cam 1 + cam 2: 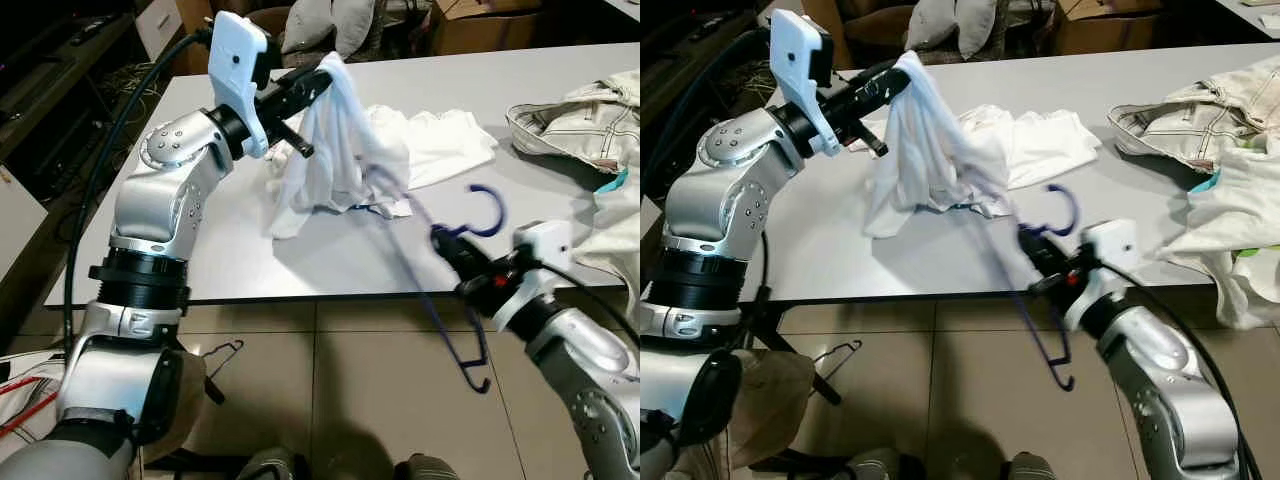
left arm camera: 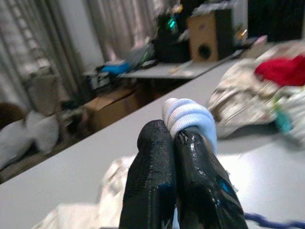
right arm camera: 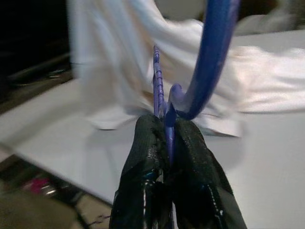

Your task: Hang hanger

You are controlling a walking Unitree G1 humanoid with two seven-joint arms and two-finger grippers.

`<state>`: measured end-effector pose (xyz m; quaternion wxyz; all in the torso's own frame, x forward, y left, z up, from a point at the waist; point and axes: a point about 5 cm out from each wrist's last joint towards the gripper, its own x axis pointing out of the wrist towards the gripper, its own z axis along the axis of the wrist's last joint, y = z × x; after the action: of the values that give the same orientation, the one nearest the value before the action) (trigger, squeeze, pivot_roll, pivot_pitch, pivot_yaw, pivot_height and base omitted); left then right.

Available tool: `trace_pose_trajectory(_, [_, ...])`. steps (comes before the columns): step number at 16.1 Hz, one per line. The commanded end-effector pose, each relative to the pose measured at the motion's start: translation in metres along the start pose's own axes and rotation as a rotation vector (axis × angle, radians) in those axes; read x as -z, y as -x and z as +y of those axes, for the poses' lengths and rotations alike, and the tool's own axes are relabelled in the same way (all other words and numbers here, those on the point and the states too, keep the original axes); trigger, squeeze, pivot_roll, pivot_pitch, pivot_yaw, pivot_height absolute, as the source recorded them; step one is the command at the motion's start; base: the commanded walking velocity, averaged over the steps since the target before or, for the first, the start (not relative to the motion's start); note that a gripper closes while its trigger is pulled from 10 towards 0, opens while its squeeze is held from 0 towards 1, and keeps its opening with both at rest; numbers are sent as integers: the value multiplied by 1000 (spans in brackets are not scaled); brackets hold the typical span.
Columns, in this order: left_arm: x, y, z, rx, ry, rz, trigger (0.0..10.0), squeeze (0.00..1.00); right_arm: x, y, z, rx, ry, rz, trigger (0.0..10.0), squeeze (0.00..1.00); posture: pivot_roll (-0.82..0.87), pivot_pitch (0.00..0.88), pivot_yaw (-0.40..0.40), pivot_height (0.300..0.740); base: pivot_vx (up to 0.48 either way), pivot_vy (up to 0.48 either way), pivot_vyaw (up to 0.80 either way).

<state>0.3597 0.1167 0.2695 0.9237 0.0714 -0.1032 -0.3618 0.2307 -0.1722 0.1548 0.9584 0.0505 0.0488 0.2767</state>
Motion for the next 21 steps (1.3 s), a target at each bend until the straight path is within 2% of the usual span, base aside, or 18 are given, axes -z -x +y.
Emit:
trace_pose_trajectory(1, [-1, 0, 6, -37, -33, 34, 0, 0, -7, 1, 8, -66, 13, -35, 10000, 0, -159, 0, 104, 740, 0, 0, 0])
trace_pose_trajectory(3, [0, 0, 2, -20, -7, 23, 0, 0, -5, -2, 1, -4, -4, -6, 10000, 0, -164, 0, 107, 740, 0, 0, 0])
trace_pose_trajectory(7, [-4, -3, -2, 5, 3, 2, 0, 0, 0, -6, 7, -63, 54, 44, 10000, 0, -157, 0, 103, 740, 0, 0, 0])
trace_pose_trajectory(8, [0, -3, -3, 17, 6, 24, 0, 0, -1, -9, 10, -83, 103, 46, 10000, 0, -156, 0, 100, 740, 0, 0, 0])
trace_pose_trajectory(10, [5, -1, -7, 37, 26, 53, 0, 0, -7, -17, 10, -66, 91, 2, 10000, 0, -145, 0, 83, 740, 0, 0, 0])
trace_pose_trajectory(13, [19, 4, -4, -55, 93, 95, 0, 0, -13, -38, 15, -12, 87, -57, 10000, 0, -101, 0, 23, 740, 0, 0, 0])
trace_pose_trajectory(15, [26, 6, -3, -121, 134, 118, 0, 0, -10, -40, 15, -3, 83, -41, 10000, 0, -53, 0, -28, 740, 0, 0, 0])
trace_pose_trajectory(16, [33, 14, -5, -156, 170, 131, 0, 0, -2, -41, 14, -3, 74, -14, 10000, 0, -21, 0, -43, 740, 0, 0, 0])
trace_pose_trajectory(20, [23, 6, -7, -140, 152, 109, 0, 0, -5, -46, -1, 81, 95, -19, 10000, 0, -31, 0, -44, 740, 0, 0, 0])
trace_pose_trajectory(21, [22, 5, -4, -139, 144, 113, 0, 0, -11, -44, 1, 99, 105, -54, 10000, 0, -60, 0, -11, 740, 0, 0, 0])
